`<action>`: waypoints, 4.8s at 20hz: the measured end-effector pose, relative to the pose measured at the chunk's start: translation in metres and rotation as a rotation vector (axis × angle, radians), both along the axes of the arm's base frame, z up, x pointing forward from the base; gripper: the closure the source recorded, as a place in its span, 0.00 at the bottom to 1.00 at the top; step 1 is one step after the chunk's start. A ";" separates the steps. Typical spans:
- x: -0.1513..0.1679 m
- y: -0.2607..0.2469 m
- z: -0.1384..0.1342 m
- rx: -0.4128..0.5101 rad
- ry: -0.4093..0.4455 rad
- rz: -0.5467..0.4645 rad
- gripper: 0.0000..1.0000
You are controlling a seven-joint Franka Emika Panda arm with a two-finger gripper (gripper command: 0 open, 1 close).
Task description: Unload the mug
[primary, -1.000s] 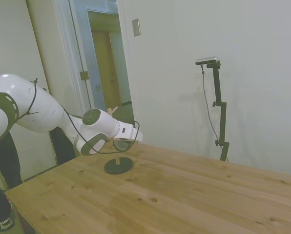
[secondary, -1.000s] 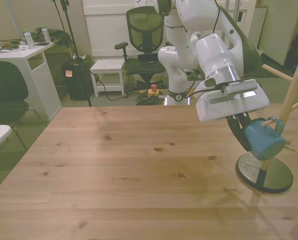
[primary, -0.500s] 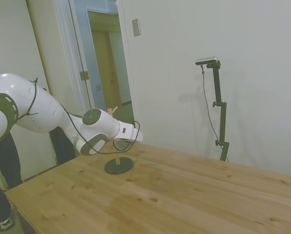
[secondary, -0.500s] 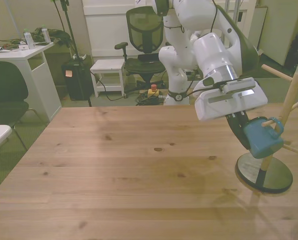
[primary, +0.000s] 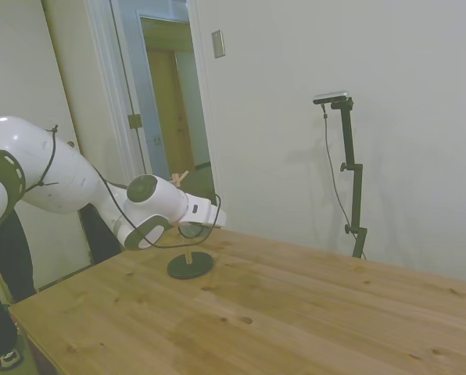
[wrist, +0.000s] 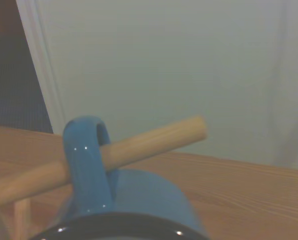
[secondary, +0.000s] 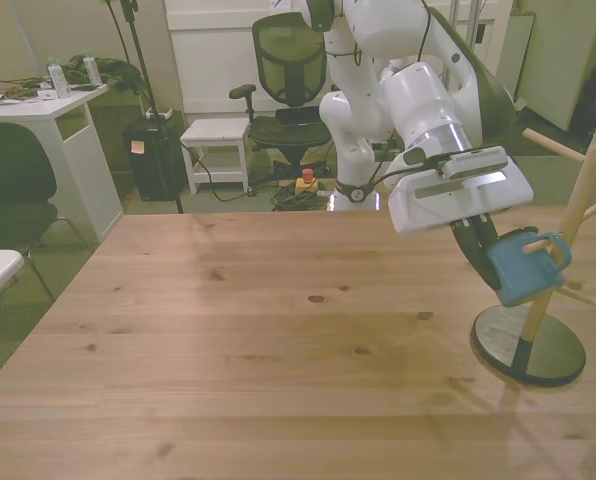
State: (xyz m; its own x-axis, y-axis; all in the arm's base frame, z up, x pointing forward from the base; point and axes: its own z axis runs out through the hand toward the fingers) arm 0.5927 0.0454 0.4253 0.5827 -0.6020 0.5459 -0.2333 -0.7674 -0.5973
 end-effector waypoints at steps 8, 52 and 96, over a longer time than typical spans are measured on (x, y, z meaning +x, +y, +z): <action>-0.001 -0.003 0.009 0.007 -0.015 -0.001 1.00; 0.002 -0.126 0.060 -0.009 0.013 -0.202 1.00; -0.053 -0.269 -0.049 -0.061 0.522 -0.350 1.00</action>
State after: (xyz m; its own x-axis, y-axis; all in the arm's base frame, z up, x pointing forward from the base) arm 0.5400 -0.2235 0.3761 0.5553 -0.7824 0.2818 -0.7260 -0.6214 -0.2945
